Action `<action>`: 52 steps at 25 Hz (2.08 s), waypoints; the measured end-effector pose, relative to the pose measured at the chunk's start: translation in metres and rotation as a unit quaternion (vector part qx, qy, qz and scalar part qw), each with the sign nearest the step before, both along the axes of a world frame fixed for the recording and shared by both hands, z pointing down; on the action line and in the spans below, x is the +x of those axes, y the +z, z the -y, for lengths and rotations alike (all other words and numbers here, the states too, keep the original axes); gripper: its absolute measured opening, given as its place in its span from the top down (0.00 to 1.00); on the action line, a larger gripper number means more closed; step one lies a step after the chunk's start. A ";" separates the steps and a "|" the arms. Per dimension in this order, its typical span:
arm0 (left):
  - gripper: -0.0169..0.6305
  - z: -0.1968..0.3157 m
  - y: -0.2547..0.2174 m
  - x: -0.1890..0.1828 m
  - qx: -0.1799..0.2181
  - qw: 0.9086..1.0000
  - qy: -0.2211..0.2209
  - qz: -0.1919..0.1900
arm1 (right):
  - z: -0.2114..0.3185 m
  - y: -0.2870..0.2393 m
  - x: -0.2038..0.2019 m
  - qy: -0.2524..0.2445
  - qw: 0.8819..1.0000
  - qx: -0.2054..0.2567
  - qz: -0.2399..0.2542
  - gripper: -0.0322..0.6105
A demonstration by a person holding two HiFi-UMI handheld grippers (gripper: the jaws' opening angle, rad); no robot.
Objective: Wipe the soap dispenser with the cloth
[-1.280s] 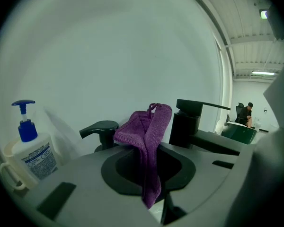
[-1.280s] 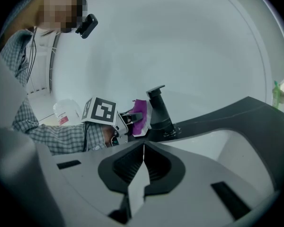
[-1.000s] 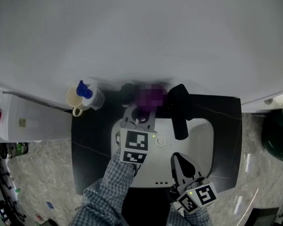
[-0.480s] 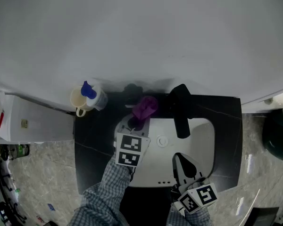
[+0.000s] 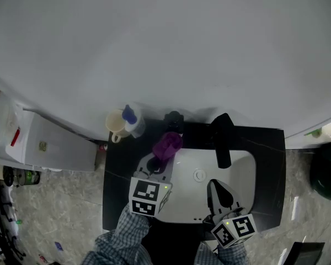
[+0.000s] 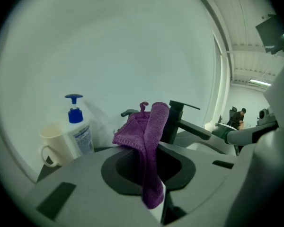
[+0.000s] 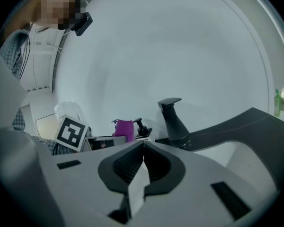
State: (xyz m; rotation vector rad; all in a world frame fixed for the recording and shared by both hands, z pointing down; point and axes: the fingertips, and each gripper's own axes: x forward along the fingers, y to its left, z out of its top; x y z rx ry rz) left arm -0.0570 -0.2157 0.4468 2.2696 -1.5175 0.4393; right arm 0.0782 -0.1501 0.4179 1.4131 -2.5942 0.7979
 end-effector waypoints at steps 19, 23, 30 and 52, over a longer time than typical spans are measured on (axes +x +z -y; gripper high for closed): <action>0.89 -0.088 -0.040 -0.041 0.014 0.995 0.035 -0.088 | -0.020 -0.031 -0.038 0.001 0.999 0.042 -0.031 0.92; 0.89 -0.096 -0.040 -0.047 0.015 0.995 0.029 -0.090 | -0.029 -0.035 -0.041 0.007 0.999 0.041 -0.032 0.92; 0.89 -0.121 -0.055 -0.049 0.036 0.995 0.024 -0.091 | -0.045 -0.049 -0.046 -0.013 0.997 0.061 -0.040 0.92; 0.89 -0.311 -0.096 0.025 0.099 0.991 -0.031 -0.085 | -0.243 -0.072 0.033 -0.060 0.993 0.097 -0.020 0.92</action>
